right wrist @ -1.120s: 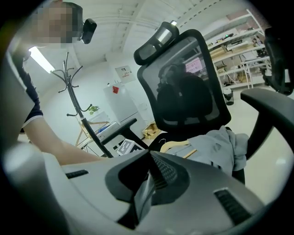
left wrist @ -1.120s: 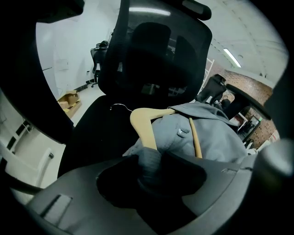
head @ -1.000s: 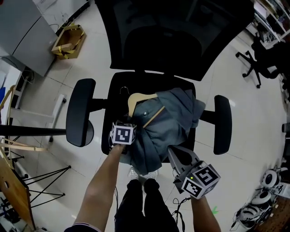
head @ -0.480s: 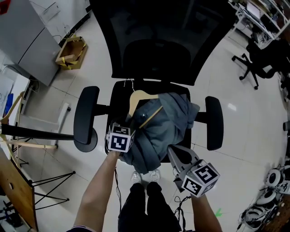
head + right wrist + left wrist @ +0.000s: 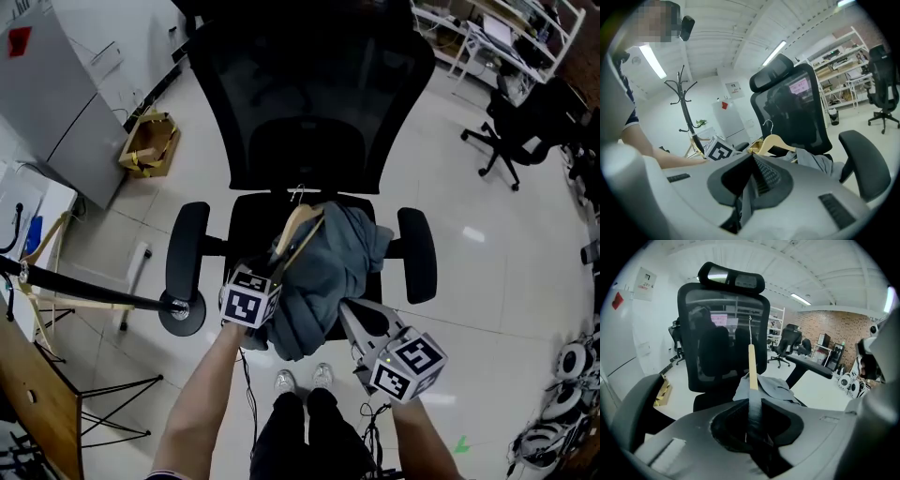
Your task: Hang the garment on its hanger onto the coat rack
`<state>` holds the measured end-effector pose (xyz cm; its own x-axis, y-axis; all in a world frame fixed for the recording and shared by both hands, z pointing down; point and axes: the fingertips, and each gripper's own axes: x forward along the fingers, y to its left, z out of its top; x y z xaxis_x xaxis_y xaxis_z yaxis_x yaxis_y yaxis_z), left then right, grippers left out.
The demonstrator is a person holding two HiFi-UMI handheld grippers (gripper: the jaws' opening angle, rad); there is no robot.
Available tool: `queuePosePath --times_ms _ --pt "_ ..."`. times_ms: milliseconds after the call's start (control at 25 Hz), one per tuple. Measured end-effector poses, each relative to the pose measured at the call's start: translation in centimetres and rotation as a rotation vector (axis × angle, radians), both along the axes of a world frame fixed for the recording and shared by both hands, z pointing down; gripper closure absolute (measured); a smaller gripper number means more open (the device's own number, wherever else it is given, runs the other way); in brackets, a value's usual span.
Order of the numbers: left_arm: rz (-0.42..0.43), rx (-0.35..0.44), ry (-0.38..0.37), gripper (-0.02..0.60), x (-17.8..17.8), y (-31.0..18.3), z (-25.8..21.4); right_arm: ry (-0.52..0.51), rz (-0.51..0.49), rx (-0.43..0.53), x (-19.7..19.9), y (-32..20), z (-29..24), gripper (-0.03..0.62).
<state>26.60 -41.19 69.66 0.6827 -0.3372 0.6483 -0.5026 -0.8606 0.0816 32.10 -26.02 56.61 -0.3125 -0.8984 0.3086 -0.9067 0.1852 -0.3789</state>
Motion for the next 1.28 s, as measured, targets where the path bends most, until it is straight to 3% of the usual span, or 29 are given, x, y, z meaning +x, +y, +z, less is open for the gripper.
queuePosePath --times_ms 320,680,880,1280 --pt "0.076 0.091 0.039 0.508 0.0 1.4 -9.9 0.047 -0.006 0.094 -0.2 0.2 -5.5 0.594" --pt "0.13 0.177 0.137 0.508 -2.8 5.4 -21.3 0.095 -0.042 0.22 -1.0 1.2 -11.7 0.594" --pt "0.165 0.27 0.113 0.508 -4.9 8.0 -26.9 0.115 -0.104 0.3 -2.5 1.9 -15.3 0.594" --pt "0.102 0.356 0.229 0.508 -12.5 12.4 -38.3 0.086 -0.257 0.457 -7.5 2.2 -21.5 0.594"
